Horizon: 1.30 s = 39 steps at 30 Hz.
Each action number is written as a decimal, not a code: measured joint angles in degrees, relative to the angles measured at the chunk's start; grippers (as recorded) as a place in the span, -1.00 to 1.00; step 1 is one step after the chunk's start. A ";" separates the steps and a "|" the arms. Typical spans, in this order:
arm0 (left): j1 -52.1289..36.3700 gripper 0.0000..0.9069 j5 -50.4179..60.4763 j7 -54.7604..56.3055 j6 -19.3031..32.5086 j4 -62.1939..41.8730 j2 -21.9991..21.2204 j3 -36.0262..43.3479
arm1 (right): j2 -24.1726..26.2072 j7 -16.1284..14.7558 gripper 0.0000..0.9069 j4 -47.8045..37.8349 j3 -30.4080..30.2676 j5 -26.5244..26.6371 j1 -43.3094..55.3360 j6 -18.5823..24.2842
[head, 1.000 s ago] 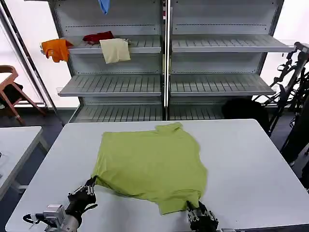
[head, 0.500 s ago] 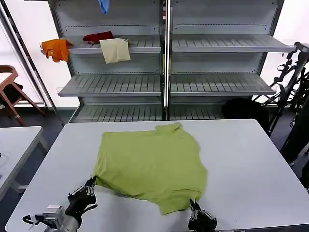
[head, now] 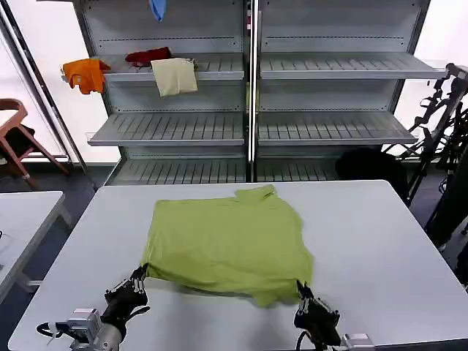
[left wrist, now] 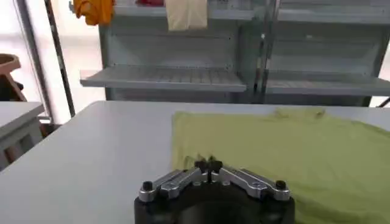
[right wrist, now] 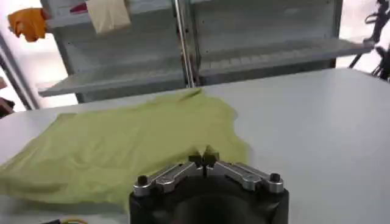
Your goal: Fold and organize the clothes.
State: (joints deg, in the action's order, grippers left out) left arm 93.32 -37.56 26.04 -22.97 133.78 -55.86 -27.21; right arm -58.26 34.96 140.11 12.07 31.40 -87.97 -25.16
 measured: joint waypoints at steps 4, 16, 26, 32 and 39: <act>-1.48 -0.98 0.00 0.48 -0.26 -0.85 -0.32 0.66 | 0.70 -2.35 -1.00 -1.92 0.86 0.07 3.74 -0.85; -7.11 -0.98 -0.02 1.67 -0.39 -5.61 -0.58 2.52 | 0.78 -8.02 -1.00 -9.06 -0.06 0.65 13.96 -2.56; -13.86 -0.98 0.98 2.14 -0.99 -10.29 -0.64 5.69 | 1.89 -11.20 -1.00 -15.56 -3.64 0.56 21.67 -2.18; -17.43 -0.98 1.40 2.11 -1.23 -12.87 -0.34 7.37 | 2.40 -13.14 -1.00 -19.13 -5.79 -0.22 25.54 -1.22; -19.40 -0.98 2.05 1.37 -1.18 -14.44 -0.41 8.41 | 2.18 -14.75 -1.00 -21.11 -6.50 -0.99 26.76 -0.18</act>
State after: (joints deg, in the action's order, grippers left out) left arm 73.92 -35.50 27.41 -24.15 119.34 -56.27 -18.80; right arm -56.08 20.21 119.00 5.58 30.41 -61.21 -25.34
